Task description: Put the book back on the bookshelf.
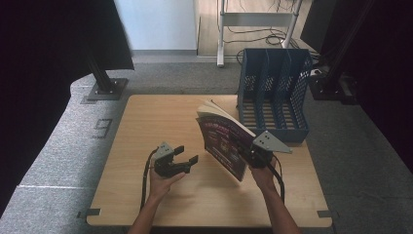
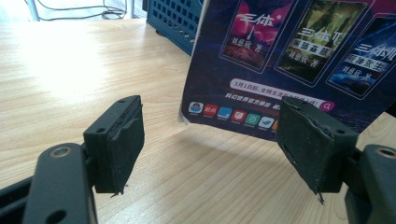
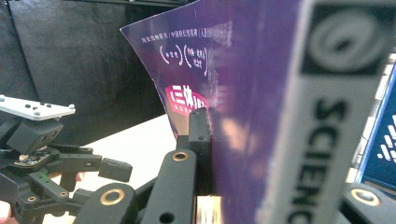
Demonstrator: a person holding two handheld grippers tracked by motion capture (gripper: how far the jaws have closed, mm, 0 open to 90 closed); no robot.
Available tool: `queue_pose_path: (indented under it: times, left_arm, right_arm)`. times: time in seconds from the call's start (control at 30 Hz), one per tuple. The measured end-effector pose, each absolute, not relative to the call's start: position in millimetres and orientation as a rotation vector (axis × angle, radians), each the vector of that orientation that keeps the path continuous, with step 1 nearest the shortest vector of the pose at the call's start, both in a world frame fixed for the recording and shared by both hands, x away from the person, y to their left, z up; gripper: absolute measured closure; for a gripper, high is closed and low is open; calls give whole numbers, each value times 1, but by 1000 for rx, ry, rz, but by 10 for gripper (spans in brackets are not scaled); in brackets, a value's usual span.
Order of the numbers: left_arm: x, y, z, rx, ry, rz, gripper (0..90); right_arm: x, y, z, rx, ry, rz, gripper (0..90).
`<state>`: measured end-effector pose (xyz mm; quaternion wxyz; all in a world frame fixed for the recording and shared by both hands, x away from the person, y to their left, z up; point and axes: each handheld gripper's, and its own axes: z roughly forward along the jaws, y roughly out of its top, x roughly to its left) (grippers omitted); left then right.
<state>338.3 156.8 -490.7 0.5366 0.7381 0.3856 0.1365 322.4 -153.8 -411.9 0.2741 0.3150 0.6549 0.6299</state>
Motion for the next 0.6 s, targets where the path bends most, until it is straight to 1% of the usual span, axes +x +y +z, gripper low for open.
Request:
queue_pose_path:
  times: [0.6]
  left_arm:
    - [337,165,-497,1764,953,325,237]
  right_arm:
    - [321,-169,-403,878,1710,1691,818]
